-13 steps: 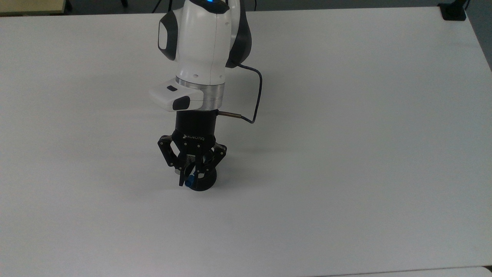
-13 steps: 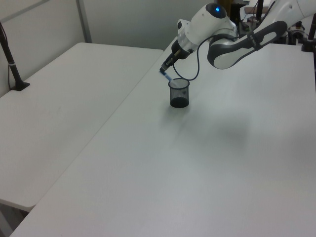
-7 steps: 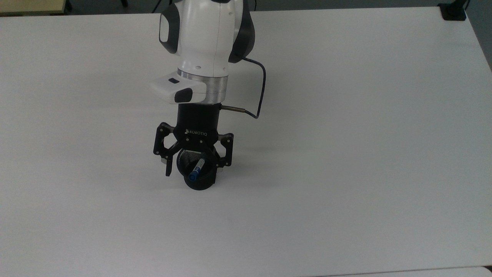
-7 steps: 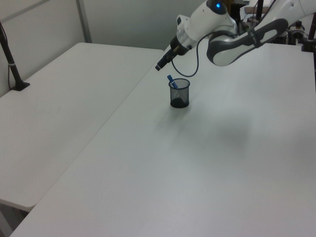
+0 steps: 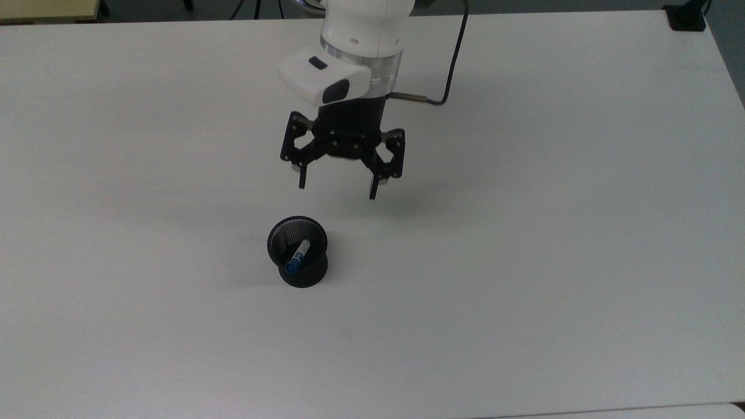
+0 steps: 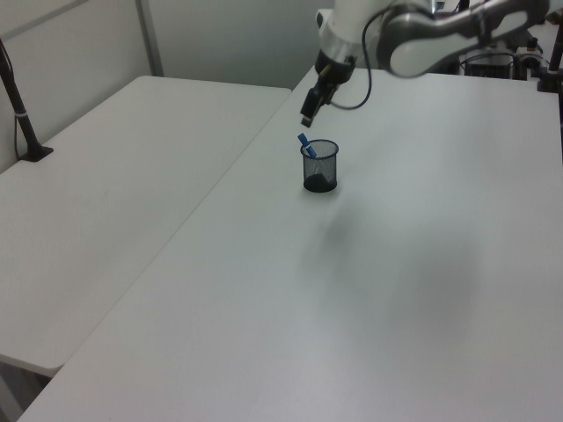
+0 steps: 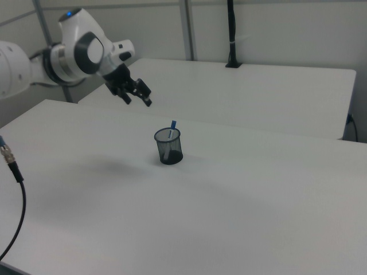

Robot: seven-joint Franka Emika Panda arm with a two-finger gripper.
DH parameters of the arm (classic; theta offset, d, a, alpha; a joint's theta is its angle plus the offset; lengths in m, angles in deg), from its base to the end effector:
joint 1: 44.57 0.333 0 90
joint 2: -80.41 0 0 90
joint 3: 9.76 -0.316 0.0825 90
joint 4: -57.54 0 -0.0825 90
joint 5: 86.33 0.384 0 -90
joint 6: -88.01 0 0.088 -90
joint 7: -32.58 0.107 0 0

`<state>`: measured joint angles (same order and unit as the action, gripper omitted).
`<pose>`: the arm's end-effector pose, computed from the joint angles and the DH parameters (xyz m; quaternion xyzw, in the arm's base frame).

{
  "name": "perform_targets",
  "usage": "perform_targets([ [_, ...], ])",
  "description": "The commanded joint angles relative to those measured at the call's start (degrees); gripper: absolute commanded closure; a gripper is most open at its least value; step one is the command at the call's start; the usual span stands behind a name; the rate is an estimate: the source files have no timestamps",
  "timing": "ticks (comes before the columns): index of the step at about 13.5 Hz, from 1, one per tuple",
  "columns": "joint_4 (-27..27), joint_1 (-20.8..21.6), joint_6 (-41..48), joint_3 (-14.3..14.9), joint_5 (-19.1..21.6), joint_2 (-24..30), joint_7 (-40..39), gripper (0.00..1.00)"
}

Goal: Insert the marker

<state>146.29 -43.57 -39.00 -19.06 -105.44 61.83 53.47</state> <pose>0.6820 0.0984 0.5032 0.9771 -0.0232 0.1987 0.0727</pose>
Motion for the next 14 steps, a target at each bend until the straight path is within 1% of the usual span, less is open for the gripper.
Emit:
perform_targets([
  [1,2.6,0.2,15.9,0.7,8.7,8.6,-8.0,0.00],
  [2,3.6,0.2,21.6,0.8,8.8,11.3,-9.7,0.00],
  [4,3.7,0.1,28.5,1.2,9.6,13.8,-13.6,0.00],
  [5,4.1,0.1,31.5,2.7,12.5,15.8,-16.1,0.00],
  [6,4.9,0.2,32.4,3.8,14.8,17.3,-17.0,0.00],
  [7,6.4,0.2,33.1,4.8,15.8,19.5,-18.2,0.00],
  [8,8.3,0.2,33.4,5.3,15.8,21.4,-19.2,0.00],
  [9,8.4,0.1,34.5,5.3,15.8,22.1,-18.5,0.00],
  [14,6.7,-1.4,35.3,5.4,16.0,21.2,-18.4,0.00],
])
